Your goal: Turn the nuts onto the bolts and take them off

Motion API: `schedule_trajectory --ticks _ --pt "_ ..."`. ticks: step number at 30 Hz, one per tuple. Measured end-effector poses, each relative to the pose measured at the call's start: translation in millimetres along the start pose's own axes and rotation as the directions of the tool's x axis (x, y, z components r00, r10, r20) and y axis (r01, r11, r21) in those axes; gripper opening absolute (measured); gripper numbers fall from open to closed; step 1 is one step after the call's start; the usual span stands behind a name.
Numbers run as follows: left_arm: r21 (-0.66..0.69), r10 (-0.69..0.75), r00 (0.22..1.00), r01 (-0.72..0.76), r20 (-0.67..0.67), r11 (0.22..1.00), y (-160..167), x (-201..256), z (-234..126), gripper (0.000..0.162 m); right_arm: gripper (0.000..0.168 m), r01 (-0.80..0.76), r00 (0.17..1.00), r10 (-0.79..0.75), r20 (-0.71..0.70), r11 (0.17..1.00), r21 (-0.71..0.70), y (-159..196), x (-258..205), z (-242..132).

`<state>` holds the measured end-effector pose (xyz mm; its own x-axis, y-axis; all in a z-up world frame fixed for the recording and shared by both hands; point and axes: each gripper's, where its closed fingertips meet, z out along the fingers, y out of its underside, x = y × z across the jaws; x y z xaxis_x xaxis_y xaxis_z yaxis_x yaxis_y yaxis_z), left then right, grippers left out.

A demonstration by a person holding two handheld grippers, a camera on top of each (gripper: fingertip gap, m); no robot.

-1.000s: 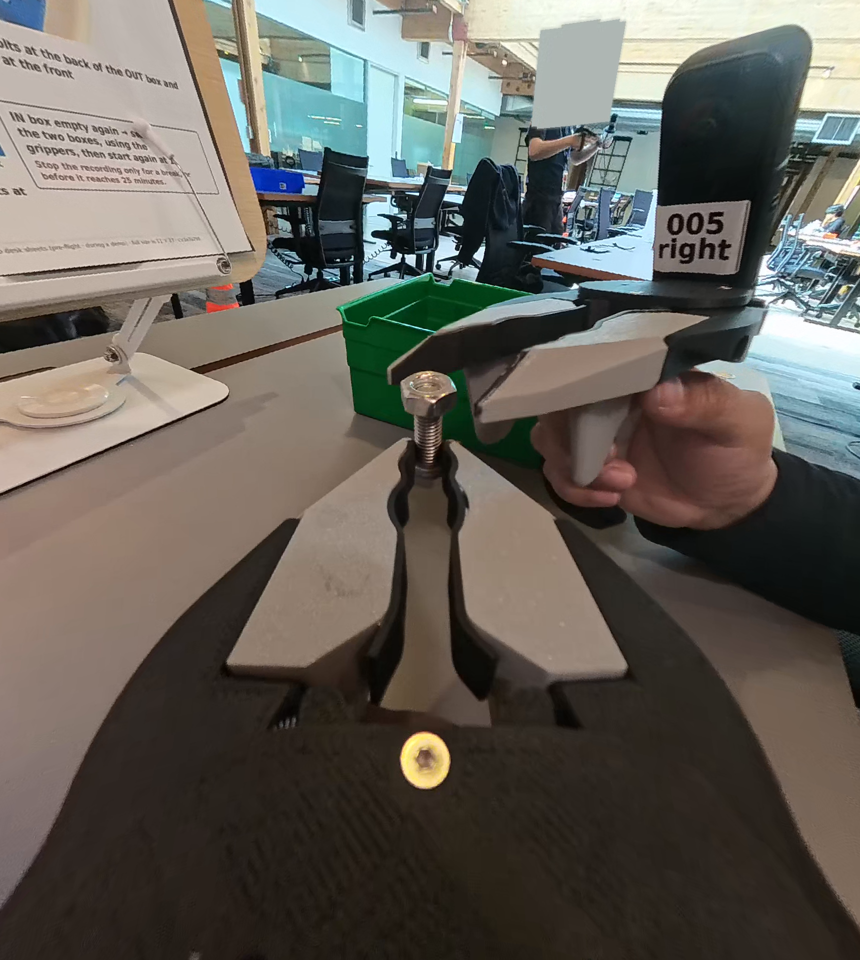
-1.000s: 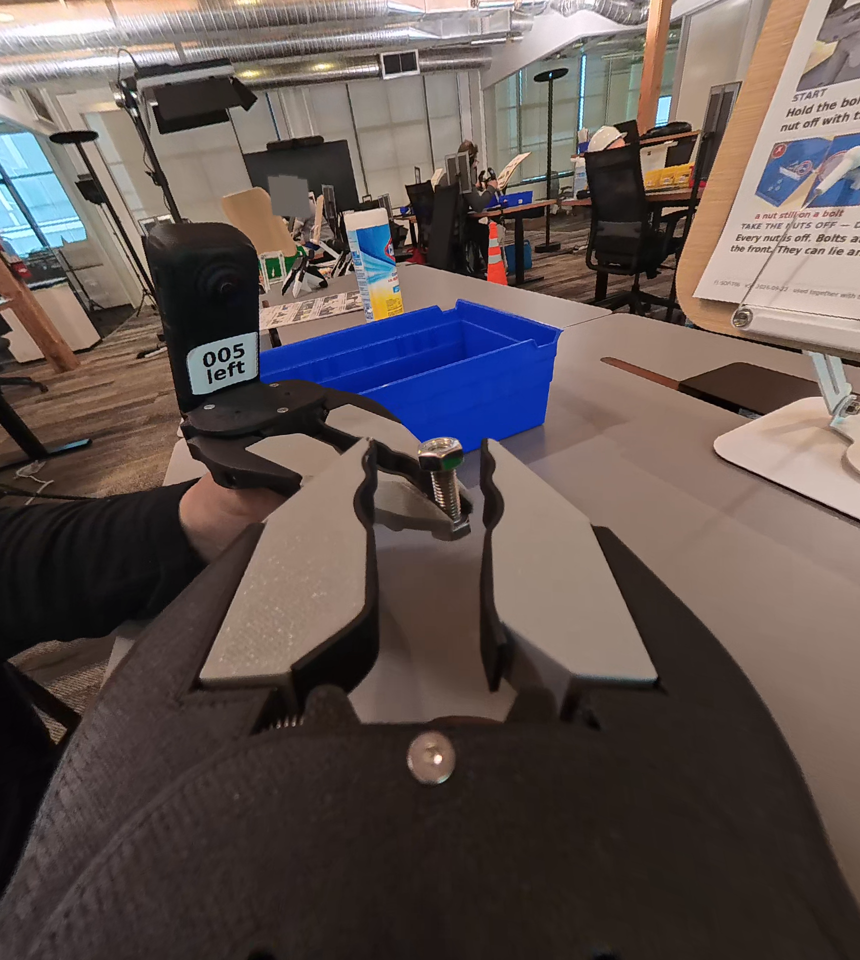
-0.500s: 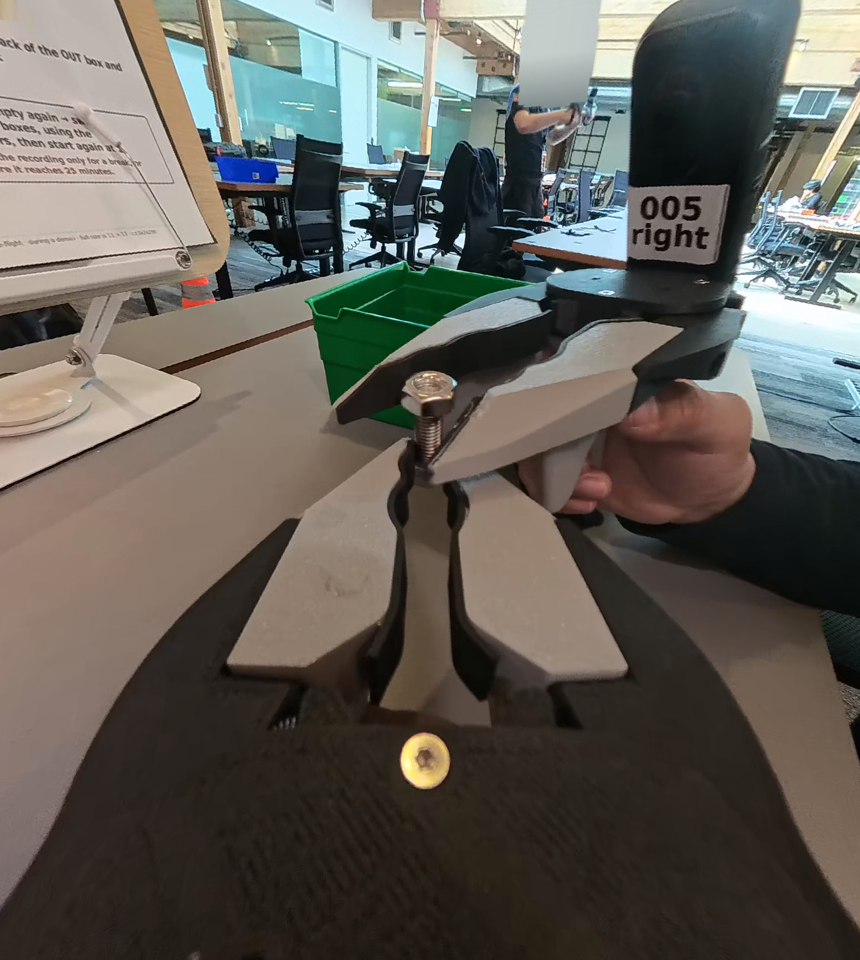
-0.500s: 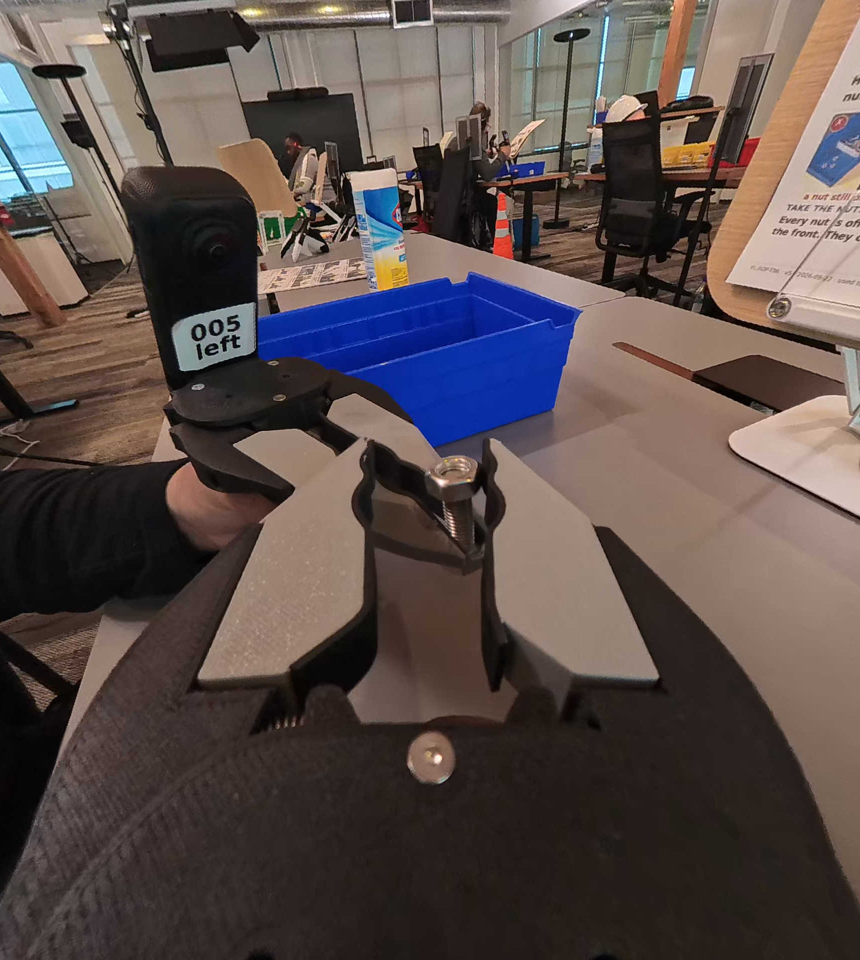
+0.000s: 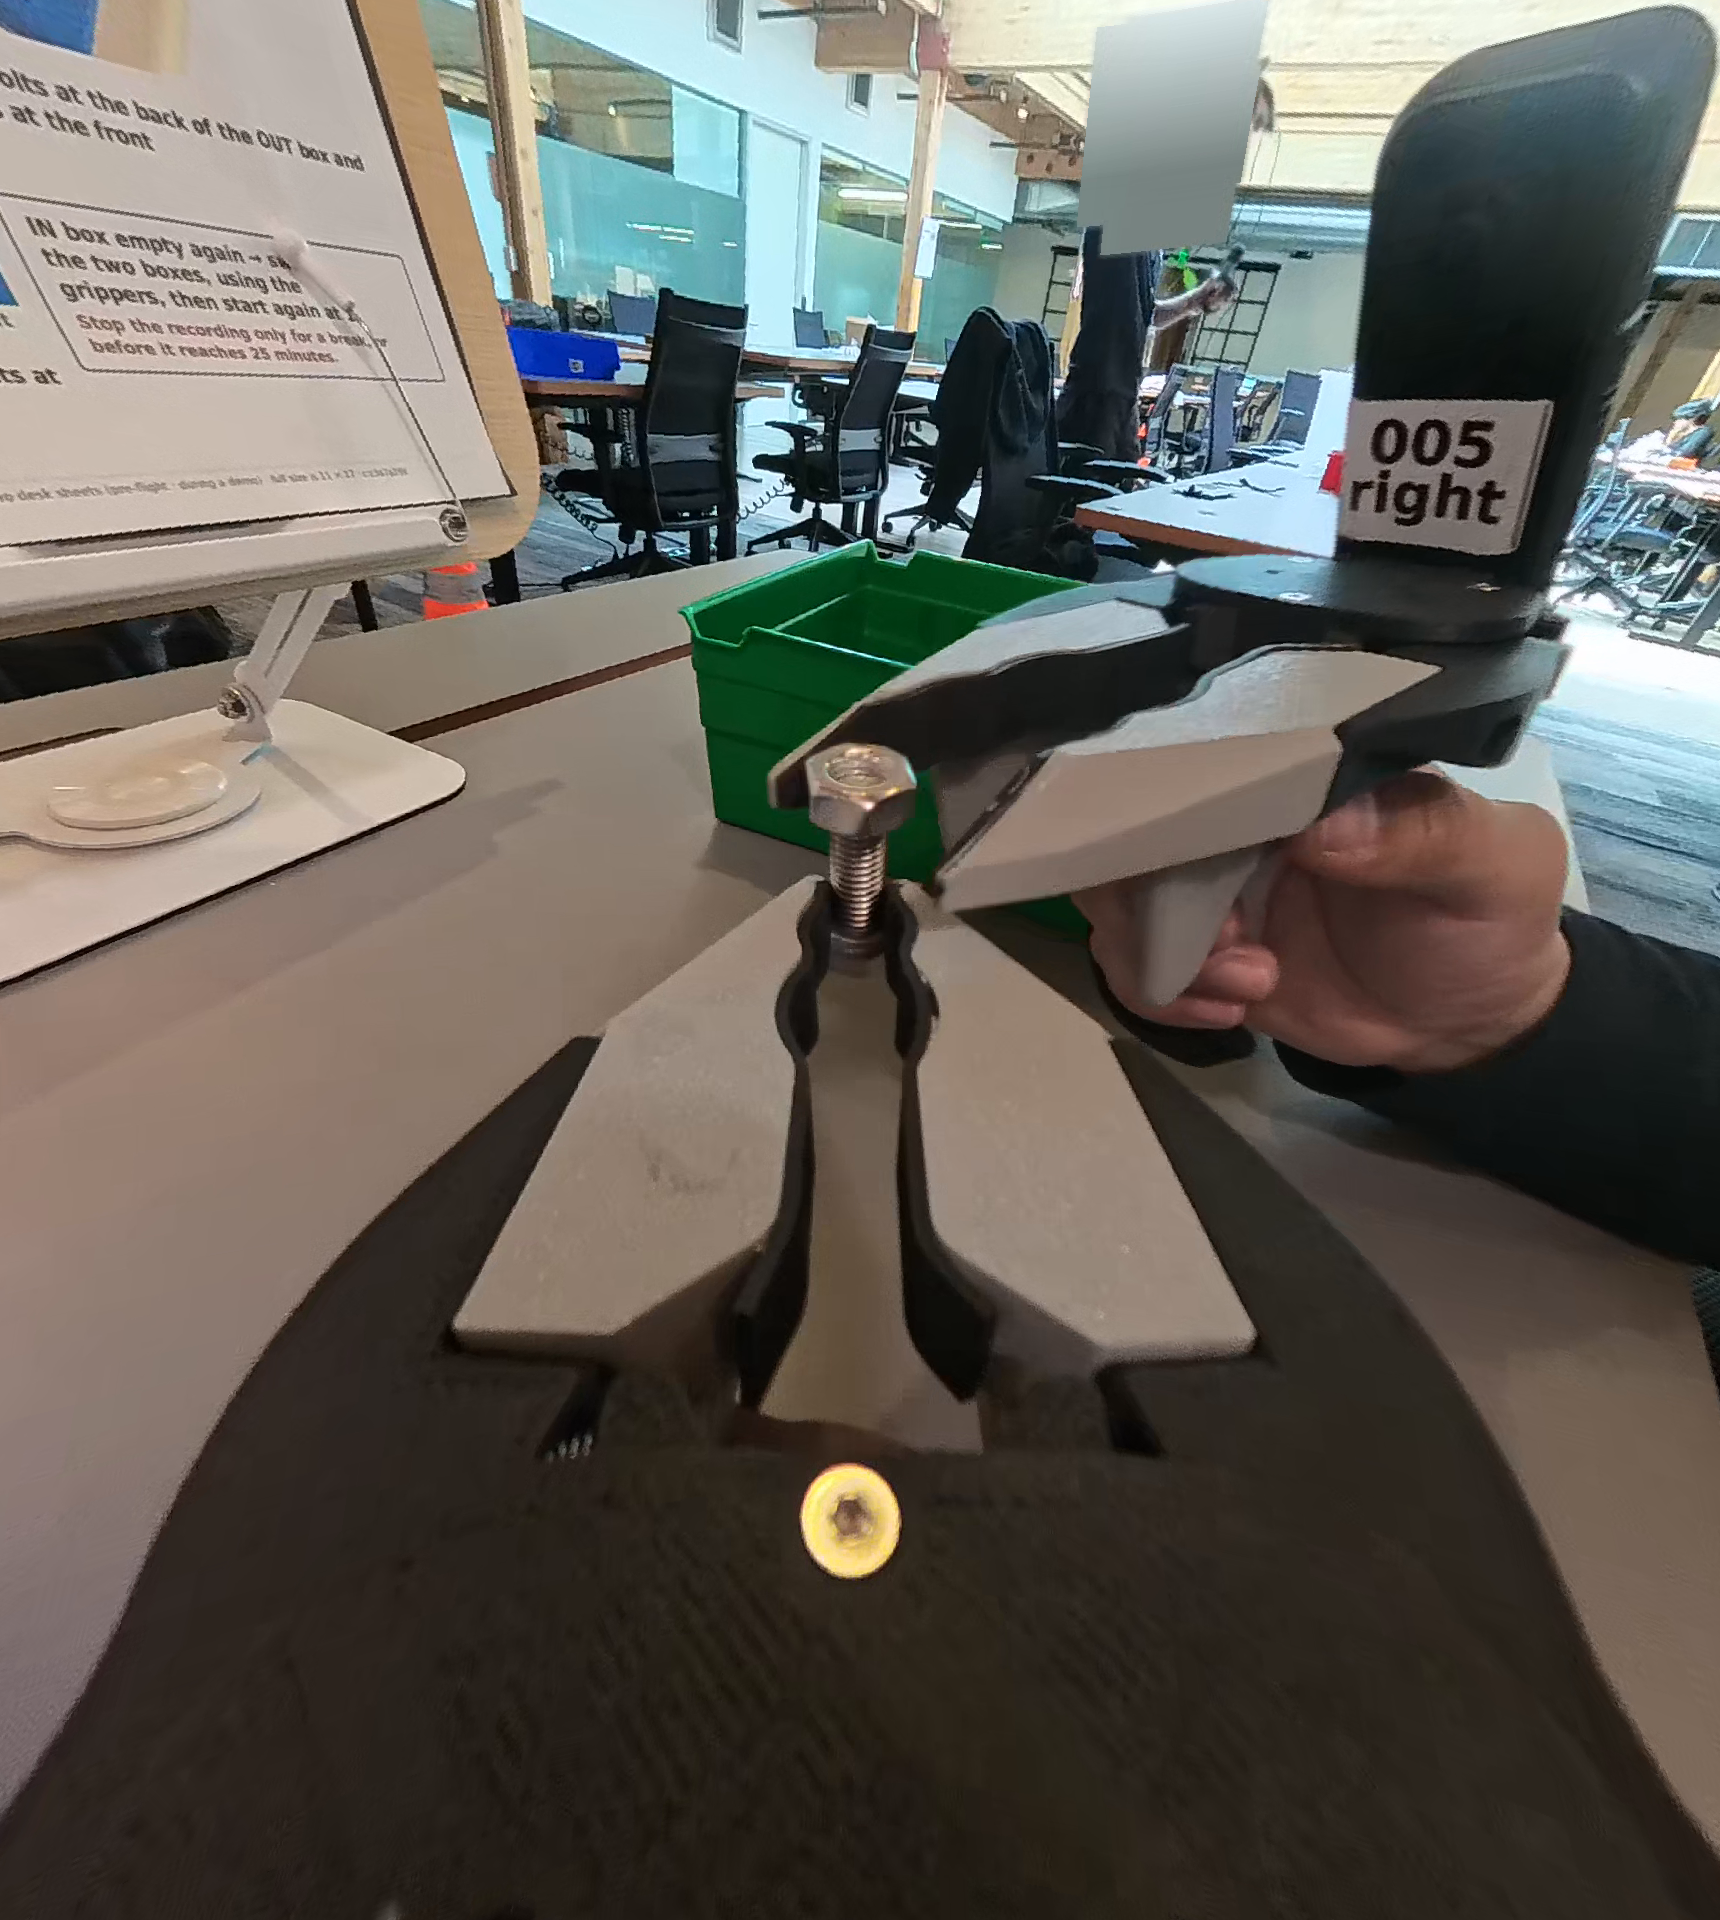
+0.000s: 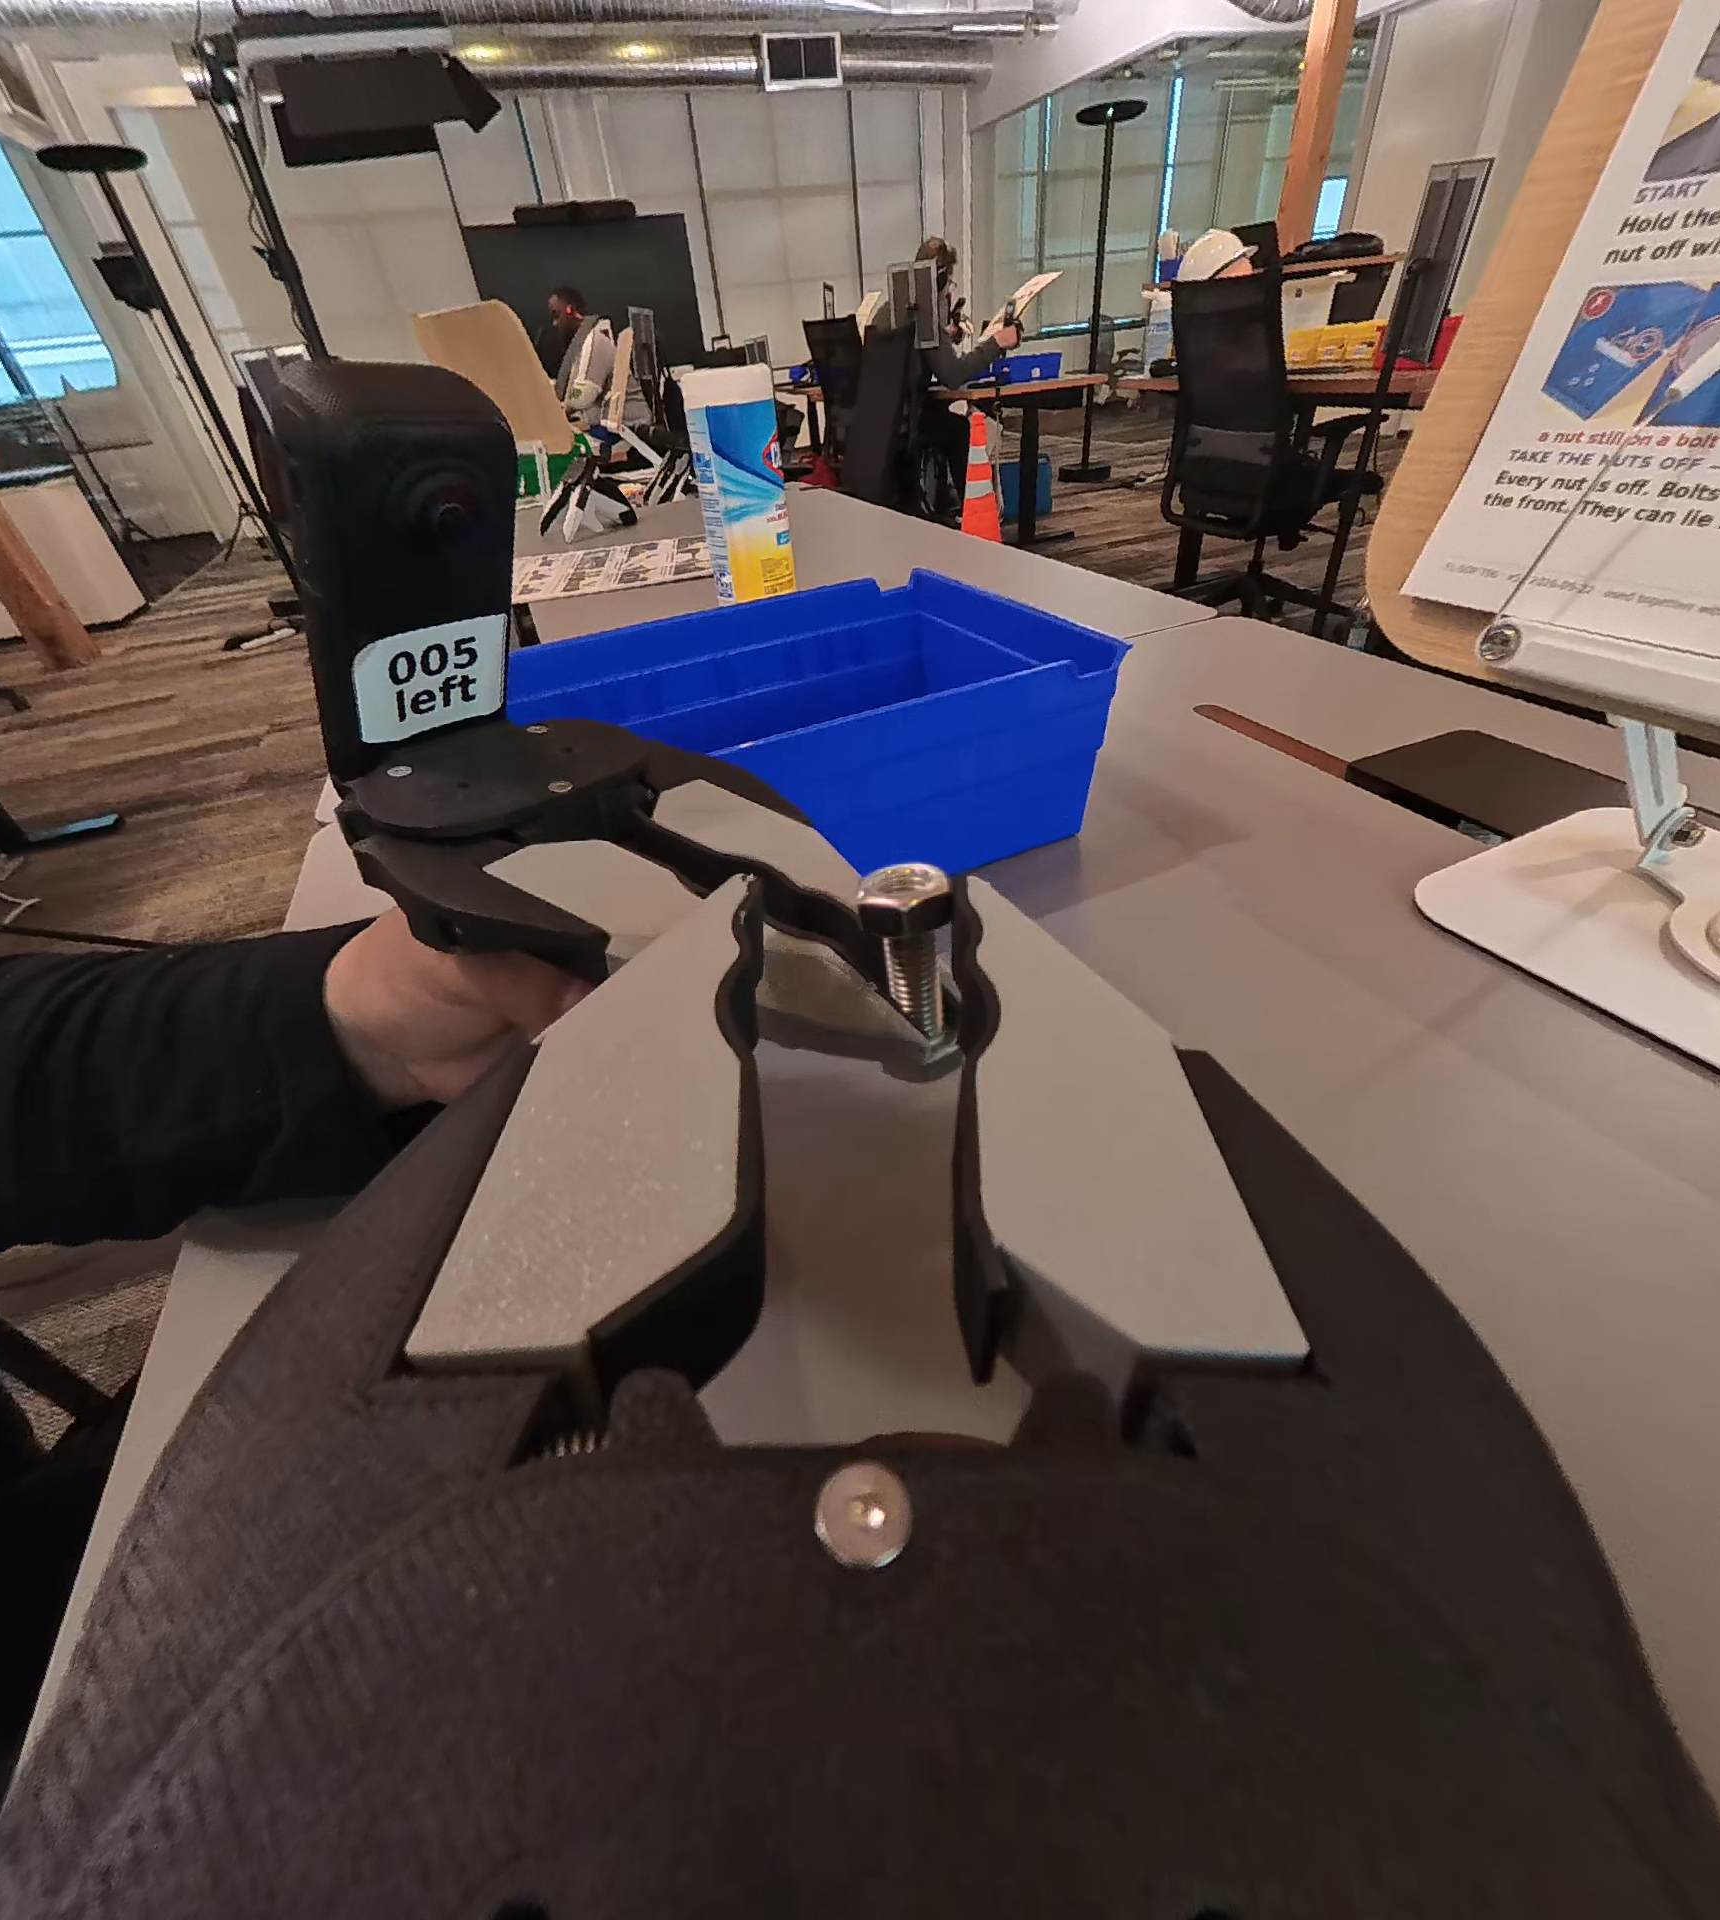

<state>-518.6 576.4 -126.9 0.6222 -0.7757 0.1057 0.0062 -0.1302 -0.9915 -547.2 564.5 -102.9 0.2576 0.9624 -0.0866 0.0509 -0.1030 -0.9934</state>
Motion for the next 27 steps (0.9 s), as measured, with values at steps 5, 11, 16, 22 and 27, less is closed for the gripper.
schedule_trajectory --ticks 5,11,16,22,27 --pt "-0.011 0.015 0.999 -0.015 -0.053 1.000 2.9 13.6 4.0 0.007 0.033 -0.014 1.000 0.014 0.014 1.000 -0.012 4.6 -3.2 5.2" --pt "-0.014 0.023 0.999 -0.023 -0.047 1.000 3.1 13.1 3.7 0.007 0.033 -0.011 1.000 0.011 0.012 1.000 -0.018 5.1 -3.0 5.3" --pt "-0.005 0.013 1.000 -0.013 -0.022 1.000 0.5 5.8 0.8 0.007 0.033 -0.002 1.000 0.002 -0.029 1.000 0.003 -1.2 5.9 -2.3" --pt "0.004 -0.008 1.000 0.008 0.016 1.000 -1.5 -5.0 -2.6 0.006 0.027 0.011 1.000 -0.011 -0.023 1.000 -0.001 -1.0 4.4 -3.3" --pt "-0.013 0.006 1.000 -0.006 -0.010 1.000 2.0 3.1 0.7 0.006 0.031 0.001 1.000 -0.002 -0.013 1.000 -0.014 4.4 1.0 3.1"
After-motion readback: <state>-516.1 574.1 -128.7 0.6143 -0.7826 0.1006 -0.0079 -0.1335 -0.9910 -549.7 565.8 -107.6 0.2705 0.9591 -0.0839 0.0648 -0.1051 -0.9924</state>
